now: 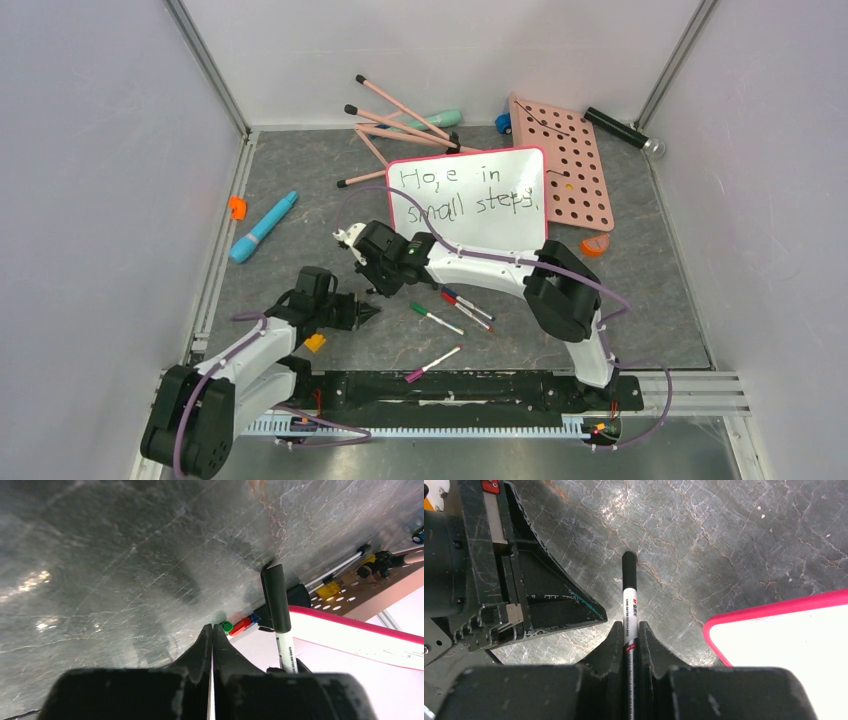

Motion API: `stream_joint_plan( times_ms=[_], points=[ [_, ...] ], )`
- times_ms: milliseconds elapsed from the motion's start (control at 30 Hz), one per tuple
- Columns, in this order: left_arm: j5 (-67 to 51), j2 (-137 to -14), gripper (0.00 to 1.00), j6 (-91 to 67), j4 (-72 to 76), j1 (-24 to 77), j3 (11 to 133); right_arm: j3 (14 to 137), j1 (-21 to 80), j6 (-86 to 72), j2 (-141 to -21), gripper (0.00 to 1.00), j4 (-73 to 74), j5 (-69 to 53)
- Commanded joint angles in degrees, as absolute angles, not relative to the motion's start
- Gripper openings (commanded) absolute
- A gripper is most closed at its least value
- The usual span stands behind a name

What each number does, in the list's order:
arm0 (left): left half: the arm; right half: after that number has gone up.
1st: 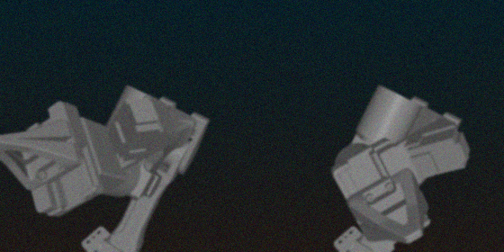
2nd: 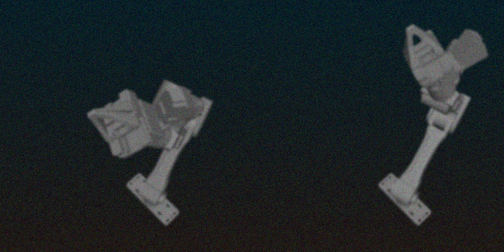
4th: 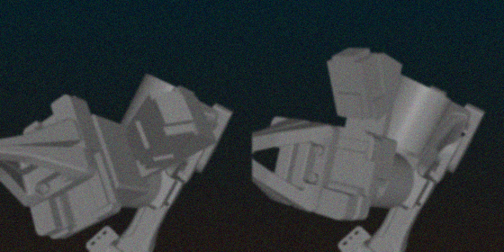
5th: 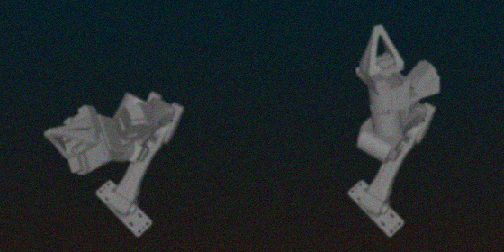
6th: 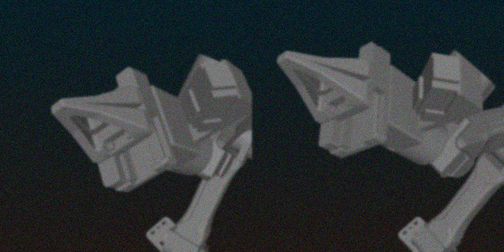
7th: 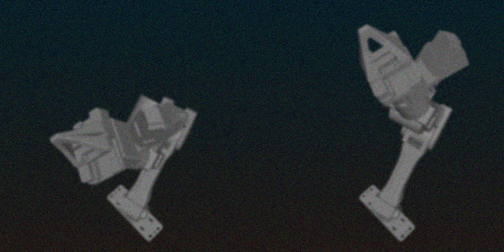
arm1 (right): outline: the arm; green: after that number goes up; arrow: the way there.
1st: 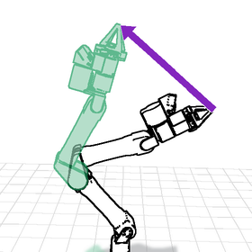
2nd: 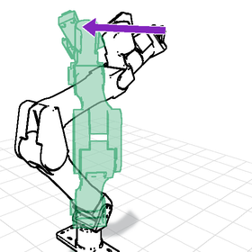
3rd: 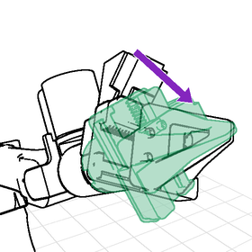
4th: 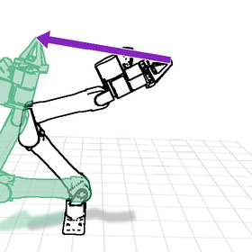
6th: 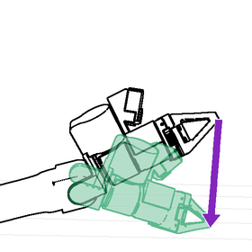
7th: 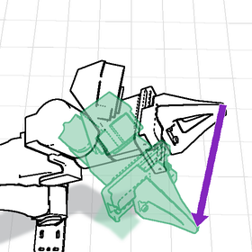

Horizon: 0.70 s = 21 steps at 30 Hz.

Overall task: Write a sentence on the whiteboard
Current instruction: Close the whiteboard marker at the center of the board, then place the whiteboard marker at the center of the board.

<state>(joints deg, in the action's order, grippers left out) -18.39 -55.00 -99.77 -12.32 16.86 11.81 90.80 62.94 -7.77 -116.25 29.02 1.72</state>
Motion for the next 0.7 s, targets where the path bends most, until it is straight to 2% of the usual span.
stream_joint_plan(
  times_ms=[0, 133, 233, 367, 467, 567, 600, 667],
  points=[
    [-16.29, -53.26, 0.02, -94.75, -16.24, 17.05, 15.33, 92.26, 63.16, -6.62, -116.19, 0.0, 31.38, 2.6],
    [-9.03, -47.65, 0.02, -90.72, -26.79, 17.05, 20.21, 90.27, 62.75, -6.39, -112.21, 0.0, 30.3, 3.96],
    [-4.26, -45.59, 0.05, -86.35, -32.79, 16.99, 24.4, 85.53, 62.67, -6.97, -108.27, 0.05, 25.66, 4.26],
    [3.15, -45.58, 0.13, -79.18, -39.65, 16.96, 30.22, 78.46, 62.58, -8.25, -103.77, 0.34, 19.27, 4.43],
    [7.61, -46.13, 0.2, -72.47, -42.35, 16.96, 34.13, 75.54, 62.41, -8.91, -101.51, 0.4, 16.5, 4.69],
    [11.5, -46.45, 0.28, -64.64, -42.33, 16.96, 37.03, 72.38, 62.23, -9.05, -98.21, 0.58, 13.99, 5.52],
    [12.55, -46.5, 0.33, -61.2, -41.22, 16.95, 37.52, 70.87, 62.14, -9.05, -96.5, 0.69, 12.82, 6.17],
    [12.86, -45.88, 0.42, -53.86, -37.36, 16.96, 37.71, 67.37, 61.94, -9.26, -92.79, 0.74, 10.24, 8.01]
  ],
)
